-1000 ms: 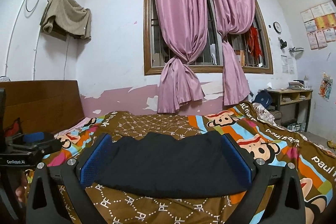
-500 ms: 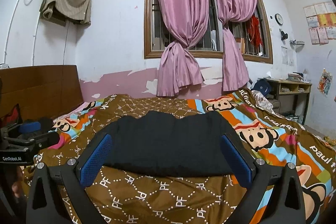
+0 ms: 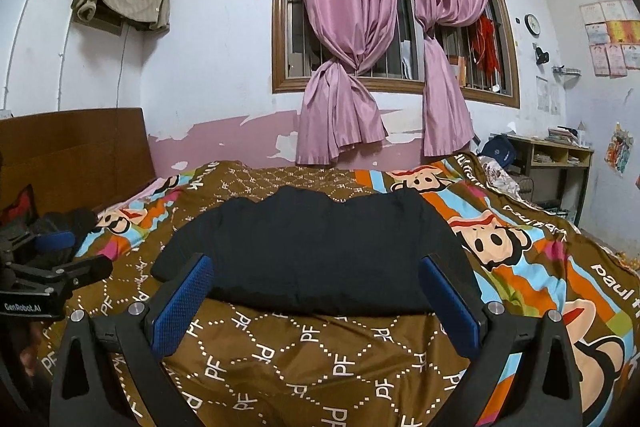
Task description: Fold large clothes
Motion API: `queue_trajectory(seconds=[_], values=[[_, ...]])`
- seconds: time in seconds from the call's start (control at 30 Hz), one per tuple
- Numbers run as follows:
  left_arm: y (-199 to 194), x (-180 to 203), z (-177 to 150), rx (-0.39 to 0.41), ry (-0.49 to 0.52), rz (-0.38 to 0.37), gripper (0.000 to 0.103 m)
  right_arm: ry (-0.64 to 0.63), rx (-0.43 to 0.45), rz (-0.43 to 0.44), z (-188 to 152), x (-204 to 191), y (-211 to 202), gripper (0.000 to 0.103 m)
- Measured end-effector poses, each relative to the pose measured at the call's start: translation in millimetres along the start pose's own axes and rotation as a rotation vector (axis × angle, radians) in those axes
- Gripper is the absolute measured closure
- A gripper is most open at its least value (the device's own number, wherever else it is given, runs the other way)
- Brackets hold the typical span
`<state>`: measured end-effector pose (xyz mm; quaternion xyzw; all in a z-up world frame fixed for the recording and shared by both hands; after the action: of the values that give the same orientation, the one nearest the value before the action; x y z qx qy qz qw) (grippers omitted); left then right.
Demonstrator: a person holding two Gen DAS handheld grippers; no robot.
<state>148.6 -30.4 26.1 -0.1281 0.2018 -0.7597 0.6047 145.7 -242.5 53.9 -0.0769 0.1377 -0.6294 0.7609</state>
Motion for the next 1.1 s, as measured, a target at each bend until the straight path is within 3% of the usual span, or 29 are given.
queue_trajectory(seconds=[0.3, 0.5, 1.1], values=[[8, -11, -12, 0.018, -0.019, 0.045, 0.002, 0.009, -0.018, -0.013, -20, 8, 10, 0.0], [16, -18, -19, 0.019, -0.062, 0.028, 0.002, -0.005, -0.013, -0.022, -27, 11, 16, 0.0], [31, -9, -31, -0.006, -0.014, 0.032, 0.002, -0.006, -0.022, -0.021, -34, 11, 22, 0.0]])
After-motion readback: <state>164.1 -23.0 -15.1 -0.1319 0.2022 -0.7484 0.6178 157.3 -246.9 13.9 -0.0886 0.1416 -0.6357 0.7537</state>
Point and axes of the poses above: each gripper's, at about its wrist camera, not at the fingertips, and y roughly the way its jaws point, x to its right, z to its top, the point moved 9 cm from there along y, roughly the way its jaws point, and after that the axes turned 6 degrees about y, right-handed, at the moved point
